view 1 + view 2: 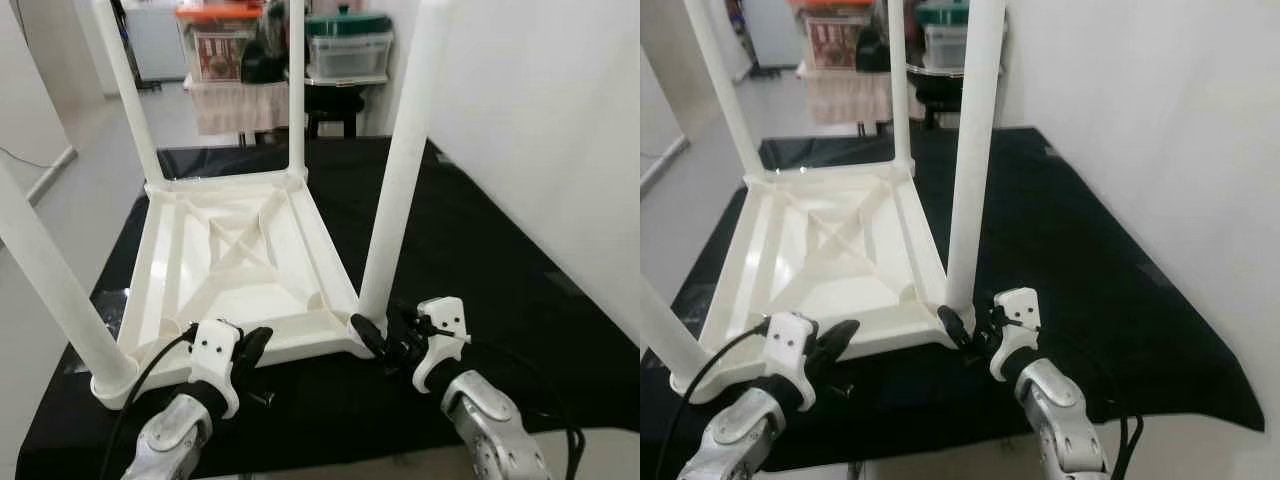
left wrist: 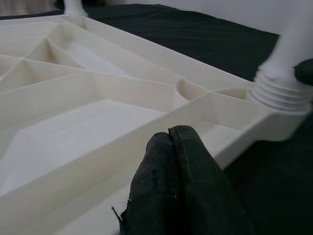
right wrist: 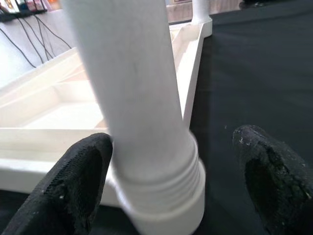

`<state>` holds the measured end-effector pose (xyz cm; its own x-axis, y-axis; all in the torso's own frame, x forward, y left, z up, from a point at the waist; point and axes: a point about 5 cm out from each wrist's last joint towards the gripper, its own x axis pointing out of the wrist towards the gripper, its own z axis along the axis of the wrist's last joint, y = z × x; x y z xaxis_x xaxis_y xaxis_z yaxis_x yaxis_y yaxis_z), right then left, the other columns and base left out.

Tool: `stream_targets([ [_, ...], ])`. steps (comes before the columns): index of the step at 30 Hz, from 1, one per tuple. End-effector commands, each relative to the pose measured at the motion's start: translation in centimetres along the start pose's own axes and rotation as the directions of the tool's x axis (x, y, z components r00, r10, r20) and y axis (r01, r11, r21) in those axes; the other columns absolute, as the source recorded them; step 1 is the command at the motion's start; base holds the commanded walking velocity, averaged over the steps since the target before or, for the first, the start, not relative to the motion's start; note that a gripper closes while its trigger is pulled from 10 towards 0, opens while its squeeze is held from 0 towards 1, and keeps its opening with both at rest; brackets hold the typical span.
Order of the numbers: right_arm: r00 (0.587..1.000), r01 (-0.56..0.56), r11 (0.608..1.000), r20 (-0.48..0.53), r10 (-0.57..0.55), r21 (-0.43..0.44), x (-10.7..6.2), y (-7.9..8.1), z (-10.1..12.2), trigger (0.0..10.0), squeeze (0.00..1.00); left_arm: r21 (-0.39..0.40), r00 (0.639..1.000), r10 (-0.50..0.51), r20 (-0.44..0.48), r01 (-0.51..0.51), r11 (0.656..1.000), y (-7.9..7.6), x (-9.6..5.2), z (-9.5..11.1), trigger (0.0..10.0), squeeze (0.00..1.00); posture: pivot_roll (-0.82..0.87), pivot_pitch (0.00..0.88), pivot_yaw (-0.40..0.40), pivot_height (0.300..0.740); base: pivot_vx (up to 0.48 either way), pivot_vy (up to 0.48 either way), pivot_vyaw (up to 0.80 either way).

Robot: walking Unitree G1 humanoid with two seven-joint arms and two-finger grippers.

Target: Building children table

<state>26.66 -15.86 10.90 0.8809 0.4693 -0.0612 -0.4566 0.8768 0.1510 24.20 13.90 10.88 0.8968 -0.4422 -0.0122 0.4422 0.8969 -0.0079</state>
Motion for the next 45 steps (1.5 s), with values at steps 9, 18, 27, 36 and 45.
stream_targets([
  [9, 0.990, -0.141, 0.987, -0.005, 0.141, -0.072, 0.5, -0.4, 2.3, 10.0, 0.00, 0.006, 0.998, -0.070, -0.004, 0.070, 0.998, -0.8, -0.5, 0.5, 10.0, 0.00, -0.03, 0.000, -0.010, 0.740, 0.000, 0.000, 0.00],
  [18, 0.973, -0.218, 0.955, 0.033, 0.229, -0.199, 3.7, -2.2, 7.1, 10.0, 0.00, 0.040, 0.989, -0.150, -0.008, 0.150, 0.988, -1.4, -0.9, 1.2, 10.0, 0.00, 0.00, 0.000, -0.009, 0.740, 0.000, 0.000, 0.00],
  [27, 0.882, -0.464, 0.866, -0.012, 0.471, -0.187, 4.6, -1.4, 8.5, 10.0, 0.00, 0.060, 0.982, -0.189, -0.017, 0.190, 0.980, -1.8, -1.0, 1.6, 10.0, 0.00, 0.02, 0.000, -0.018, 0.740, 0.000, 0.000, 0.00],
  [36, 0.741, -0.671, 0.713, -0.156, 0.653, -0.204, 5.8, -1.8, 9.8, 0.0, 0.00, 0.060, 0.981, -0.195, -0.019, 0.196, 0.979, -1.8, -1.0, 1.7, 10.0, 0.00, 0.04, 0.000, -0.040, 0.740, 0.000, 0.000, 0.00],
  [45, 0.728, -0.686, 0.700, -0.190, 0.659, -0.198, 6.6, -2.4, 9.8, 0.0, 0.00, 0.072, 0.984, -0.177, -0.024, 0.179, 0.981, -1.7, -1.0, 1.8, 10.0, 0.00, 0.05, 0.000, -0.052, 0.740, 0.000, 0.000, 0.00],
])
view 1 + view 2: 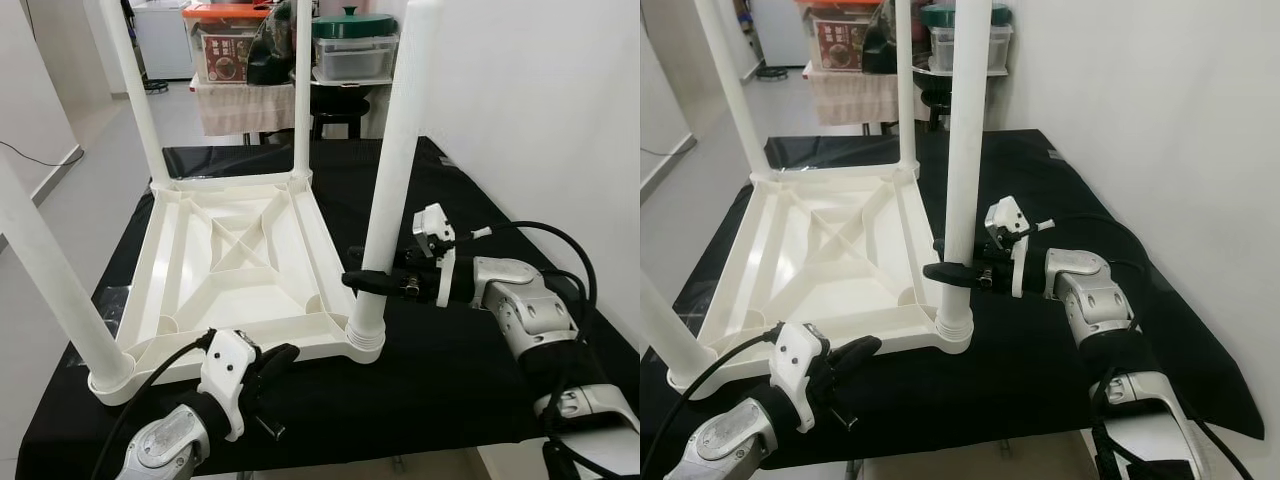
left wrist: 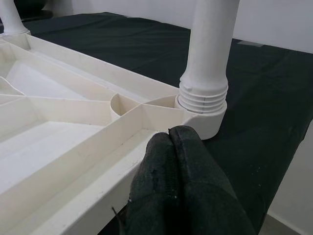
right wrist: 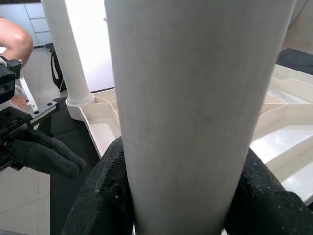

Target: Building children table

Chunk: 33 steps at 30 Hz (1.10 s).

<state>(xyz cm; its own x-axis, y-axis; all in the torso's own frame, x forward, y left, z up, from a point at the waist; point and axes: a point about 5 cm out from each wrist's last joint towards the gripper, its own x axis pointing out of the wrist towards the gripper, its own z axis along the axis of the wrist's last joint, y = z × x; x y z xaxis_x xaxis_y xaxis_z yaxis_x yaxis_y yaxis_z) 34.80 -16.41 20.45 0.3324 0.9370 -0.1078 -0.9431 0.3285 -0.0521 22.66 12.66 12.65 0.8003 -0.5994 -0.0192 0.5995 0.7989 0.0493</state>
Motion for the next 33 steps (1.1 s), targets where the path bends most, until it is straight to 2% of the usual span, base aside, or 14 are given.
stream_targets([
  [1, 0.999, 0.010, 1.000, -0.039, -0.010, 0.003, 0.7, 0.4, -1.1, 0.0, 0.00, 0.015, 1.000, 0.007, -0.018, -0.007, 1.000, 0.1, -0.2, 0.0, 10.0, 0.00, 0.05, 0.000, -0.052, 0.740, 0.000, 0.000, 0.00],
  [8, 0.972, 0.191, 0.981, -0.144, -0.185, 0.034, 1.6, 1.3, -3.9, 0.0, 0.00, 0.020, 1.000, 0.012, -0.022, -0.012, 1.000, 0.2, -0.3, 0.0, 10.0, 0.00, 0.04, 0.000, -0.075, 0.740, 0.000, 0.000, 0.00],
  [9, 0.948, 0.285, 0.957, -0.166, -0.273, 0.054, 2.0, 1.8, -4.7, 0.0, 0.00, 0.019, 1.000, 0.015, -0.021, -0.015, 1.000, 0.3, -0.3, -0.1, 10.0, 0.00, 0.04, 0.000, -0.080, 0.740, 0.000, 0.000, 0.00],
  [10, 0.817, 0.575, 0.809, -0.140, -0.559, 0.124, 2.9, 2.0, -5.7, 0.0, 0.00, 0.019, 1.000, 0.019, -0.021, -0.019, 1.000, 0.4, -0.3, 0.0, 10.0, 0.00, 0.04, 0.000, -0.079, 0.740, 0.000, 0.000, 0.00],
  [11, 0.740, 0.673, 0.702, -0.196, -0.644, 0.233, 4.6, 5.0, -7.4, 0.0, 0.00, 0.018, 0.999, 0.026, -0.020, -0.026, 0.999, 0.6, -0.3, 0.0, 10.0, 0.00, 0.04, 0.000, -0.062, 0.740, 0.000, 0.000, 0.00],
  [14, 0.716, 0.698, 0.698, -0.132, -0.686, 0.161, 5.9, 7.0, -5.8, 0.0, 0.00, 0.017, 0.999, 0.034, -0.024, -0.034, 0.999, 1.1, -0.1, -0.2, 10.0, 0.00, 0.00, 0.000, -0.032, 0.740, 0.000, 0.000, 0.00],
  [19, 0.699, 0.715, 0.661, -0.208, -0.684, 0.228, 5.3, 5.5, -7.1, 0.0, 0.00, 0.007, 1.000, -0.001, -0.027, 0.001, 1.000, 1.0, 0.4, -0.2, 10.0, 0.00, 0.02, 0.000, -0.065, 0.740, 0.000, 0.000, 0.00],
  [21, 0.703, 0.711, 0.672, -0.212, -0.678, 0.206, 5.5, 5.7, -7.0, 0.0, 0.00, 0.007, 1.000, -0.005, -0.028, 0.005, 1.000, 1.0, 0.5, -0.2, 10.0, 0.00, 0.02, 0.000, -0.063, 0.740, 0.000, 0.000, 0.00],
  [22, 0.710, 0.704, 0.689, -0.212, -0.672, 0.174, 5.7, 5.8, -6.9, 2.5, 0.00, 0.005, 1.000, 0.008, -0.022, -0.008, 1.000, 1.0, 0.5, -0.1, 10.0, 0.00, 0.02, 0.000, -0.066, 0.740, 0.000, 0.000, 0.00],
  [23, 0.707, 0.706, 0.690, -0.216, -0.673, 0.158, 5.7, 5.9, -6.8, 10.0, 0.00, 0.001, 1.000, 0.023, -0.016, -0.023, 1.000, 1.1, 0.6, -0.1, 10.0, 0.00, 0.01, 0.000, -0.071, 0.740, 0.000, 0.000, 0.00],
  [25, 0.737, 0.675, 0.712, -0.208, -0.643, 0.191, 5.7, 5.9, -6.5, 10.0, 0.15, -0.008, 0.999, 0.044, -0.006, -0.044, 0.999, 1.1, 0.7, 0.0, 10.0, 0.00, 0.01, 0.000, -0.070, 0.740, 0.000, 0.000, 0.00],
  [26, 0.757, 0.653, 0.726, -0.194, -0.624, 0.216, 5.7, 5.9, -6.2, 10.0, 1.00, -0.010, 0.999, 0.046, -0.004, -0.046, 0.999, 1.1, 0.7, 0.1, 10.0, 0.00, 0.01, 0.000, -0.067, 0.740, 0.000, 0.000, 0.00],
  [31, 0.867, 0.496, 0.843, -0.072, -0.493, 0.207, 6.6, 6.1, -4.0, 10.0, 1.00, -0.021, 0.999, 0.032, -0.004, -0.032, 0.999, 0.9, 1.1, 0.1, 10.0, 0.00, -0.01, 0.000, -0.062, 0.740, 0.000, 0.000, 0.00],
  [33, 0.946, 0.322, 0.934, -0.011, -0.324, 0.155, 6.7, 6.5, -2.9, 10.0, 0.92, -0.027, 1.000, 0.026, -0.002, -0.026, 0.999, 0.8, 1.3, 0.1, 10.0, 0.00, -0.01, 0.000, -0.061, 0.740, 0.000, 0.000, 0.00],
])
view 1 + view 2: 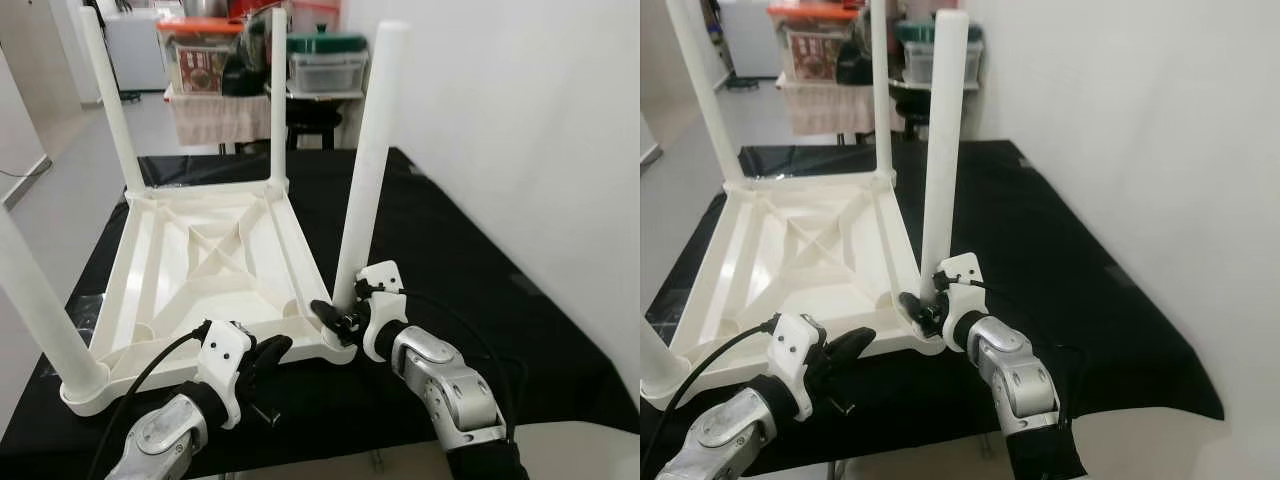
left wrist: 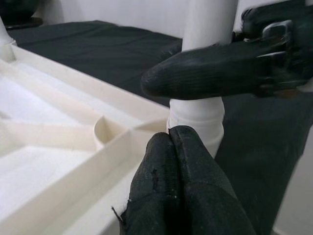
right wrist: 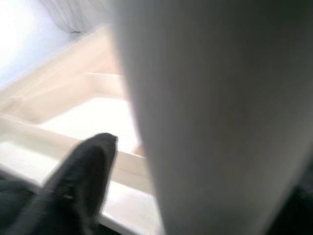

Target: Building children table

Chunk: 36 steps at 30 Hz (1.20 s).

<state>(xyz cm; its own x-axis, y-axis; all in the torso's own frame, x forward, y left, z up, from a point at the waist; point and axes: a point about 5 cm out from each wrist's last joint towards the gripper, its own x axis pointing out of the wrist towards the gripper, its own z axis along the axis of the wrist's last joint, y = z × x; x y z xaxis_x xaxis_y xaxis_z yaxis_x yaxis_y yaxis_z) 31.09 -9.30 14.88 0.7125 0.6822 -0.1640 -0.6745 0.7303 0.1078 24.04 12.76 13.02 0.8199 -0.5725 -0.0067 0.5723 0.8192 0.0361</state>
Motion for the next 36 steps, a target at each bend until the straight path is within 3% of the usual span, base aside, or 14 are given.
stream_targets([
  [1, 0.989, -0.137, 0.989, 0.052, 0.140, -0.060, 0.3, 0.9, 1.6, 10.0, 0.92, -0.013, 1.000, -0.007, -0.013, 0.007, 1.000, -0.1, 0.2, -0.3, 10.0, 0.00, -0.01, 0.000, -0.061, 0.740, 0.000, 0.000, 0.00],
  [2, 0.975, -0.212, 0.973, 0.044, 0.217, -0.094, 0.1, 1.0, 1.8, 10.0, 0.92, -0.015, 1.000, -0.009, -0.012, 0.009, 1.000, -0.2, 0.3, -0.3, 10.0, 0.00, -0.01, 0.000, -0.061, 0.740, 0.000, 0.000, 0.00],
  [3, 0.959, -0.277, 0.952, 0.025, 0.282, -0.128, 0.0, 0.7, 2.0, 10.0, 0.00, -0.017, 1.000, -0.011, -0.011, 0.011, 1.000, -0.3, 0.4, -0.3, 10.0, 0.00, 0.00, 0.000, -0.066, 0.740, 0.000, 0.000, 0.00],
  [9, 0.900, -0.435, 0.877, -0.066, 0.431, -0.202, 0.8, -1.4, 3.4, 10.0, 0.00, -0.027, 1.000, -0.022, -0.013, 0.022, 0.999, -0.6, 0.4, -0.4, 10.0, 0.00, 0.01, 0.000, -0.077, 0.740, 0.000, 0.000, 0.00],
  [15, 0.891, -0.453, 0.869, -0.075, 0.447, -0.199, 0.9, -1.6, 3.5, 10.0, 0.00, -0.027, 1.000, -0.022, -0.014, 0.022, 0.999, -0.6, 0.4, -0.4, 10.0, 0.00, 0.01, 0.000, -0.077, 0.740, 0.000, 0.000, 0.00],
  [16, 0.887, -0.462, 0.865, -0.080, 0.455, -0.198, 1.0, -1.8, 3.7, 0.0, 0.00, -0.027, 1.000, -0.022, -0.014, 0.022, 0.999, -0.6, 0.4, -0.4, 10.0, 0.00, 0.02, 0.000, -0.080, 0.740, 0.000, 0.000, 0.00],
  [29, 0.897, -0.440, 0.873, -0.054, 0.439, -0.213, 0.9, -3.3, 4.0, 0.0, 0.00, -0.039, 0.999, -0.034, -0.019, 0.033, 0.999, -1.0, 0.5, -0.5, 10.0, 0.00, 0.00, 0.000, -0.070, 0.740, 0.000, 0.000, 0.00],
  [30, 0.938, -0.347, 0.915, -0.051, 0.344, -0.207, 0.6, -3.2, 3.2, 0.0, 0.00, -0.041, 0.999, -0.035, -0.019, 0.034, 0.999, -1.0, 0.4, -0.5, 10.0, 0.00, 0.00, 0.000, -0.077, 0.740, 0.000, 0.000, 0.00],
  [31, 0.938, -0.347, 0.915, -0.051, 0.344, -0.207, 0.6, -3.2, 3.2, 0.0, 0.00, -0.041, 0.999, -0.035, -0.019, 0.034, 0.999, -1.0, 0.4, -0.5, 10.0, 0.00, 0.00, 0.000, -0.077, 0.740, 0.000, 0.000, 0.00],
  [32, 0.992, -0.122, 0.977, -0.001, 0.124, -0.176, 0.9, -3.1, 2.4, 0.0, 0.00, -0.042, 0.999, -0.035, -0.019, 0.034, 0.999, -1.1, 0.4, -0.6, 10.0, 0.00, 0.00, 0.000, -0.085, 0.740, 0.000, 0.000, 0.00],
  [33, 0.999, 0.051, 0.988, 0.027, -0.047, -0.145, 0.8, -3.1, 1.8, 0.0, 0.00, -0.043, 0.999, -0.035, -0.019, 0.034, 0.998, -1.1, 0.3, -0.6, 10.0, 0.00, 0.00, 0.000, -0.085, 0.740, 0.000, 0.000, 0.00],
  [34, 0.999, 0.051, 0.988, 0.027, -0.047, -0.145, 0.8, -3.1, 1.8, 0.0, 0.00, -0.043, 0.999, -0.035, -0.019, 0.034, 0.998, -1.1, 0.3, -0.6, 10.0, 0.00, 0.00, 0.000, -0.085, 0.740, 0.000, 0.000, 0.00],
  [35, 0.940, 0.325, 0.940, 0.077, -0.333, 0.103, 0.4, -2.4, 0.2, 0.0, 0.00, -0.043, 0.999, -0.034, -0.019, 0.033, 0.999, -0.9, 0.2, -0.6, 10.0, 0.00, -0.02, 0.000, -0.076, 0.740, 0.000, 0.000, 0.00],
  [36, 0.933, 0.359, 0.927, -0.031, -0.358, 0.111, 0.2, -0.4, -2.2, 0.0, 0.00, -0.044, 0.999, -0.033, -0.019, 0.032, 0.999, -0.8, 0.2, -0.5, 10.0, 0.00, -0.02, 0.000, -0.072, 0.740, 0.000, 0.000, 0.00],
])
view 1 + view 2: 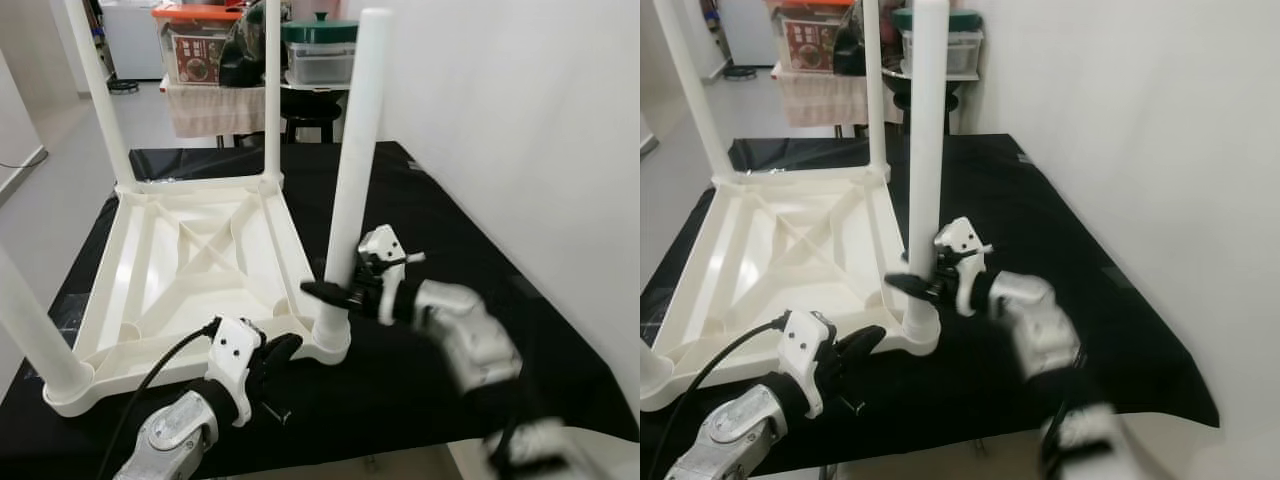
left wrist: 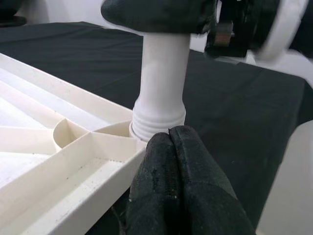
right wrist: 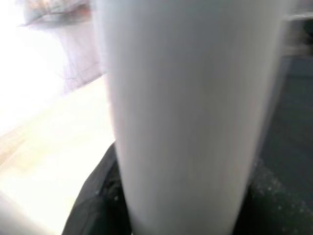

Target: Building children table

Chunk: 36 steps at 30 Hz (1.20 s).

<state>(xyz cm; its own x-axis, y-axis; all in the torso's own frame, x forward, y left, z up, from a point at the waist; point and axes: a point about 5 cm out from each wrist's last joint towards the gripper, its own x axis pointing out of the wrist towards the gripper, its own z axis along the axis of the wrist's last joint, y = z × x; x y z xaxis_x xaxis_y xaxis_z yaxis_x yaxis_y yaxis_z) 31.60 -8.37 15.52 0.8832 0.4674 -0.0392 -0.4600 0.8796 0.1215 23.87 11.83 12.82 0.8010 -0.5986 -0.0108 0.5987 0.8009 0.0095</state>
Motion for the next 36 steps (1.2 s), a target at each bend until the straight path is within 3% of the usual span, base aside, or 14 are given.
stream_targets([
  [1, 0.966, 0.101, 0.995, -0.242, -0.093, 0.023, -1.6, 0.2, -4.3, 0.0, 0.00, -0.018, 1.000, 0.000, -0.015, -0.001, 1.000, 0.1, -0.2, -0.3, 10.0, 0.00, -0.01, 0.000, -0.072, 0.740, 0.000, 0.000, 0.00],
  [2, 0.986, 0.057, 0.996, -0.155, -0.068, -0.075, -1.1, 0.6, -2.8, 0.0, 0.00, -0.013, 1.000, -0.002, -0.021, 0.002, 1.000, 0.3, -0.2, -0.5, 10.0, 0.00, -0.03, 0.000, -0.052, 0.740, 0.000, 0.000, 0.00],
  [5, 0.986, 0.060, 0.996, -0.150, -0.071, -0.072, -0.1, -1.1, -2.4, 0.0, 0.00, -0.018, 1.000, 0.001, -0.019, -0.001, 1.000, 0.5, -0.1, -0.5, 10.0, 0.00, -0.04, 0.000, -0.045, 0.740, 0.000, 0.000, 0.00],
  [11, 0.990, 0.028, 0.993, -0.138, -0.044, -0.114, 0.2, -0.4, -2.0, 0.0, 0.00, -0.012, 0.999, -0.025, -0.029, 0.025, 1.000, 0.5, 0.0, -0.5, 10.0, 0.00, -0.02, 0.000, -0.057, 0.740, 0.000, 0.000, 0.00],
  [12, 0.986, 0.056, 0.991, -0.150, -0.074, -0.119, 0.0, -0.2, -2.0, 8.4, 0.00, -0.009, 1.000, -0.011, -0.024, 0.011, 1.000, 0.6, 0.0, -0.4, 10.0, 0.00, -0.02, 0.000, -0.056, 0.740, 0.000, 0.000, 0.00],
  [13, 0.982, 0.078, 0.990, -0.159, -0.097, -0.121, -0.1, 0.0, -2.0, 8.4, 0.00, -0.008, 1.000, -0.001, -0.020, 0.001, 1.000, 0.7, 0.0, -0.4, 10.0, 0.00, -0.02, 0.000, -0.056, 0.740, 0.000, 0.000, 0.00],
  [14, 0.986, 0.042, 0.995, -0.158, -0.055, -0.088, -0.1, 0.4, -1.8, 10.0, 1.00, -0.007, 1.000, 0.004, -0.018, -0.004, 1.000, 0.7, 0.1, -0.3, 10.0, 0.00, -0.01, 0.000, -0.056, 0.740, 0.000, 0.000, 0.00],
  [19, 0.986, -0.090, 0.995, -0.144, 0.083, -0.041, 0.0, 1.2, -1.0, 10.0, 1.00, -0.008, 1.000, 0.001, -0.018, -0.001, 1.000, 0.7, 0.1, -0.3, 10.0, 0.00, -0.01, 0.000, -0.044, 0.740, 0.000, 0.000, 0.00],
  [28, 0.935, -0.339, 0.940, -0.130, 0.330, -0.050, 0.8, 0.8, 0.7, 10.0, 0.98, -0.013, 1.000, -0.007, -0.019, 0.007, 1.000, 0.7, 0.1, -0.3, 10.0, 0.00, -0.01, 0.000, -0.042, 0.740, 0.000, 0.000, 0.00],
  [29, 0.929, -0.358, 0.932, -0.128, 0.348, -0.059, 0.7, 0.8, 0.9, 10.0, 0.62, -0.013, 1.000, -0.008, -0.020, 0.008, 1.000, 0.7, 0.1, -0.3, 10.0, 0.00, -0.01, 0.000, -0.042, 0.740, 0.000, 0.000, 0.00],
  [30, 0.903, -0.420, 0.904, -0.136, 0.408, -0.077, 0.7, 0.6, 1.2, 10.0, 0.00, -0.014, 1.000, -0.009, -0.020, 0.009, 1.000, 0.7, 0.1, -0.3, 10.0, 0.00, 0.00, 0.000, -0.046, 0.740, 0.000, 0.000, 0.00],
  [31, 0.903, -0.420, 0.904, -0.136, 0.408, -0.077, 0.7, 0.6, 1.2, 10.0, 0.00, -0.014, 1.000, -0.009, -0.020, 0.009, 1.000, 0.7, 0.1, -0.3, 10.0, 0.00, 0.00, 0.000, -0.046, 0.740, 0.000, 0.000, 0.00],
  [34, 0.753, -0.658, 0.735, -0.176, 0.634, -0.166, 1.1, -1.0, 4.0, 10.0, 0.00, -0.017, 1.000, -0.010, -0.019, 0.009, 1.000, 0.7, 0.1, -0.3, 10.0, 0.00, 0.01, 0.000, -0.057, 0.740, 0.000, 0.000, 0.00],
  [36, 0.716, -0.698, 0.695, -0.187, 0.673, -0.171, 1.5, -1.6, 4.7, 10.0, 0.00, -0.017, 1.000, -0.010, -0.019, 0.010, 1.000, 0.6, 0.1, -0.3, 10.0, 0.00, 0.01, 0.000, -0.063, 0.740, 0.000, 0.000, 0.00],
])
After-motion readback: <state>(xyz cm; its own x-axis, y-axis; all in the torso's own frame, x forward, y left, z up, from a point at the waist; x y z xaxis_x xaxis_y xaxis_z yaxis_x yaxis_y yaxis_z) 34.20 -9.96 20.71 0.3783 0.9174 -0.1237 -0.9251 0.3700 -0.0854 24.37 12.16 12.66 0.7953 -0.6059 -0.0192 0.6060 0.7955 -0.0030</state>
